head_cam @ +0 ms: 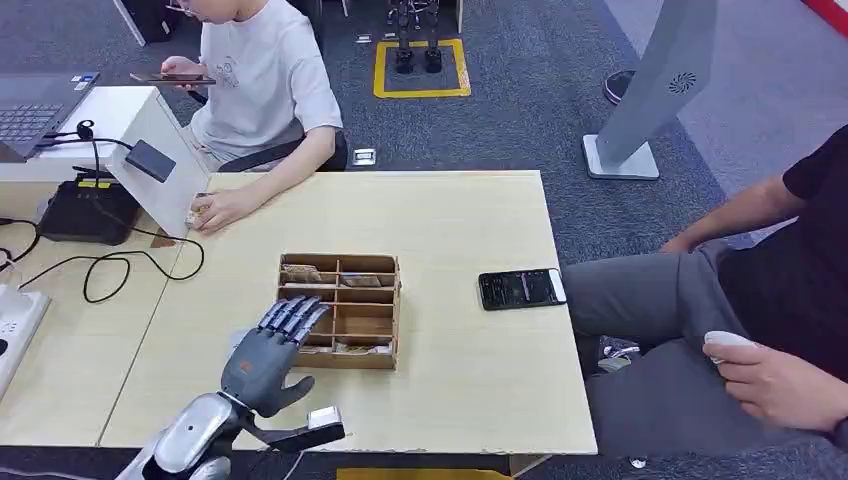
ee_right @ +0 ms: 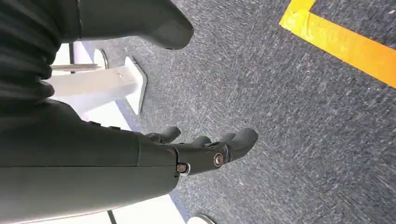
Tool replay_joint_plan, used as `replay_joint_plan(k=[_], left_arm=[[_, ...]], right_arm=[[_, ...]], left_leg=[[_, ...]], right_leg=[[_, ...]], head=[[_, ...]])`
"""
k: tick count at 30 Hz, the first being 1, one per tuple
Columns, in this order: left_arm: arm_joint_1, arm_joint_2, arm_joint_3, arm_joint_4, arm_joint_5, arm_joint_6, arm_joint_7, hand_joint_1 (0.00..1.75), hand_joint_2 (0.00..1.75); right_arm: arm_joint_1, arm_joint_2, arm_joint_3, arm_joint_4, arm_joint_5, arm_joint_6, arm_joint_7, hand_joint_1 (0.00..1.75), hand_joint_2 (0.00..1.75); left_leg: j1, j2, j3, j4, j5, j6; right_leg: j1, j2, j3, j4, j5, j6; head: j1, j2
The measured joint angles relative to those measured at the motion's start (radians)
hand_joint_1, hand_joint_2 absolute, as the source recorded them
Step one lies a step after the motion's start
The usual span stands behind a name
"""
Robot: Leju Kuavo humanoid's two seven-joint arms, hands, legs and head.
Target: Pass the card to the sensor for recognition and then transmit it.
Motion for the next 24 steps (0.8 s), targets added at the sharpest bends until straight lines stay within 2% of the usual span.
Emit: replay_joint_plan(k=[4, 5, 14, 15, 21, 22, 24], left_arm=[[0.000, -0.008, 0.014, 0.008, -0.019, 0.003, 0.020, 1.75, 1.75], [0.000, -0.010, 0.017, 0.010, -0.024, 0.004, 0.021, 1.57, 1.75], [0.000, -0.010, 0.017, 0.011, -0.025, 0.005, 0.021, 1.55, 1.75], [0.000, -0.010, 0.018, 0.011, -0.027, 0.005, 0.022, 1.66, 1.75], [0.000, -0.018, 0.030, 0.029, -0.039, 0.011, 0.027, 1.62, 1.75], [0.000, -0.020, 0.033, 0.033, -0.039, 0.011, 0.027, 1.75, 1.75], [-0.002, -0.027, 0.043, 0.042, -0.038, 0.011, 0.027, 1.75, 1.75]], right_arm=[[-0.002, 0.002, -0.002, 0.000, 0.003, -0.004, -0.016, 0.00, 1.75], [-0.002, 0.002, -0.002, 0.000, 0.003, -0.004, -0.018, 0.00, 1.75], [-0.003, 0.002, -0.002, 0.000, 0.003, -0.004, -0.018, 0.00, 1.75], [-0.003, 0.002, -0.002, 0.000, 0.003, -0.004, -0.019, 0.00, 1.75], [-0.006, 0.004, -0.003, 0.000, 0.010, -0.005, -0.025, 0.00, 1.75], [-0.007, 0.004, -0.003, 0.000, 0.014, -0.005, -0.027, 0.00, 1.75], [-0.007, 0.005, -0.003, 0.000, 0.025, -0.016, -0.028, 0.00, 1.75]], left_leg=[[0.000, 0.000, 0.000, 0.000, 0.000, 0.000], [0.000, 0.000, 0.000, 0.000, 0.000, 0.000], [0.000, 0.000, 0.000, 0.000, 0.000, 0.000], [0.000, 0.000, 0.000, 0.000, 0.000, 0.000], [0.000, 0.000, 0.000, 0.000, 0.000, 0.000], [0.000, 0.000, 0.000, 0.000, 0.000, 0.000], [0.000, 0.000, 0.000, 0.000, 0.000, 0.000]], right_leg=[[0.000, 0.000, 0.000, 0.000, 0.000, 0.000], [0.000, 0.000, 0.000, 0.000, 0.000, 0.000], [0.000, 0.000, 0.000, 0.000, 0.000, 0.000], [0.000, 0.000, 0.000, 0.000, 0.000, 0.000], [0.000, 0.000, 0.000, 0.000, 0.000, 0.000], [0.000, 0.000, 0.000, 0.000, 0.000, 0.000], [0.000, 0.000, 0.000, 0.000, 0.000, 0.000]], head=[[0.000, 0.000], [0.000, 0.000], [0.000, 0.000], [0.000, 0.000], [0.000, 0.000], [0.000, 0.000], [0.000, 0.000]])
